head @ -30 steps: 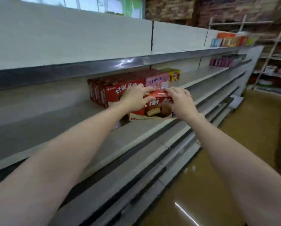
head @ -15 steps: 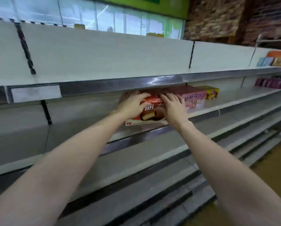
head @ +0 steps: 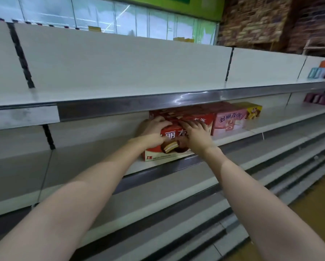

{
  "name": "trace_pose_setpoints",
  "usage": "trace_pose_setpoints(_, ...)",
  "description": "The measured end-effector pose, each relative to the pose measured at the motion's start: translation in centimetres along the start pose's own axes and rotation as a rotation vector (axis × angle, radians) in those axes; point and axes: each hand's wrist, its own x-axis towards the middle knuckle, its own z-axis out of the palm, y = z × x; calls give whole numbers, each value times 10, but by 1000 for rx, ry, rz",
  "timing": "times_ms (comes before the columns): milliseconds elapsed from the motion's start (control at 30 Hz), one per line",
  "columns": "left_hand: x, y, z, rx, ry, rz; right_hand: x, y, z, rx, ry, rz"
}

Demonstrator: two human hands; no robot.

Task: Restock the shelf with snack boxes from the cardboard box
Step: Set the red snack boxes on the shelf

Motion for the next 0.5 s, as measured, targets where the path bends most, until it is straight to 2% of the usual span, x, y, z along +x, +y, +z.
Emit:
trace_pose_setpoints(133,17,10,14,0,9,62,4,20,5,-16,29,21)
trace_pose_setpoints(367,45,35,37,-7,33,75,14,59,6,-64,-50,29)
trace_pose_setpoints(500,58,46,41,70,51,104,19,75,11,-90,-21,50)
